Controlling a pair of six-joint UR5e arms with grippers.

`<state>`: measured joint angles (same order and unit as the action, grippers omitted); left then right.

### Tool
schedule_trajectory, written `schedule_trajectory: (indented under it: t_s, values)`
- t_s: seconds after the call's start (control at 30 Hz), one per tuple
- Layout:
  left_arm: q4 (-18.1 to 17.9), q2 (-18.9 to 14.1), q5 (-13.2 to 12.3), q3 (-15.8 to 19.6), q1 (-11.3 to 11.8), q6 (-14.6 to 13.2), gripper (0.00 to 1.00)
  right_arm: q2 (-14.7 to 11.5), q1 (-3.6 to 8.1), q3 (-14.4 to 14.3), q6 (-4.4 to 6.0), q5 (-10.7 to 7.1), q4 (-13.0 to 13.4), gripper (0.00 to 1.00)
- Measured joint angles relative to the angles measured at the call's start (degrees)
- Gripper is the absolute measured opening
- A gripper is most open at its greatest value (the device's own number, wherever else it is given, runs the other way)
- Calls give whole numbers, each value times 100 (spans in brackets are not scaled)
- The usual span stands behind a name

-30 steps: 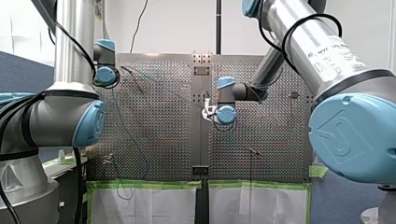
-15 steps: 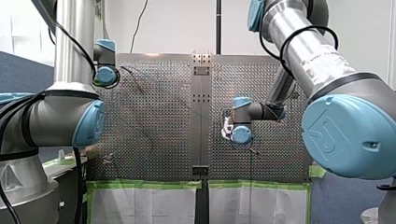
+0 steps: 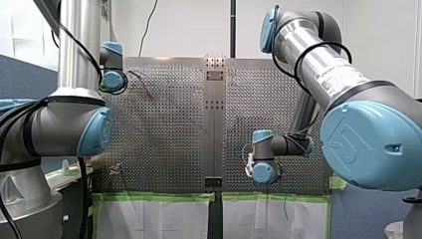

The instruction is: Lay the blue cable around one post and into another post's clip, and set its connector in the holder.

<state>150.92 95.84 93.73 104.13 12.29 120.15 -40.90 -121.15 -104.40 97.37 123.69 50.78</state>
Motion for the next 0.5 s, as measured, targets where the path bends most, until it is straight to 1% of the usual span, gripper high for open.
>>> schedule_trajectory:
  t_s: [0.07,0.17,0.2,0.27,0.3,0.37,0.4,0.47,0.5]
  values:
    - [0,0,-1,0,7,5,100,12,36,-98,-80,25,100,0]
    - [0,0,-4,0,13,7,100,18,96,-269,-236,26,270,0]
    - [0,0,-4,0,13,5,100,20,123,-338,-303,15,338,0]
    - [2,0,-2,0,14,-8,100,22,168,-437,-401,-26,439,0]
    - [2,0,-2,0,15,-13,100,22,202,-500,-463,-65,501,0]
    - [2,0,-1,0,19,-24,100,23,260,-594,-555,-139,595,0]
    - [1,1,-1,0,21,-27,100,23,311,-659,-621,-196,660,0]
    - [1,1,0,0,26,-33,100,24,397,-759,-695,-293,760,0]
    - [1,1,0,-1,28,-37,100,24,464,-829,-713,-360,831,0]
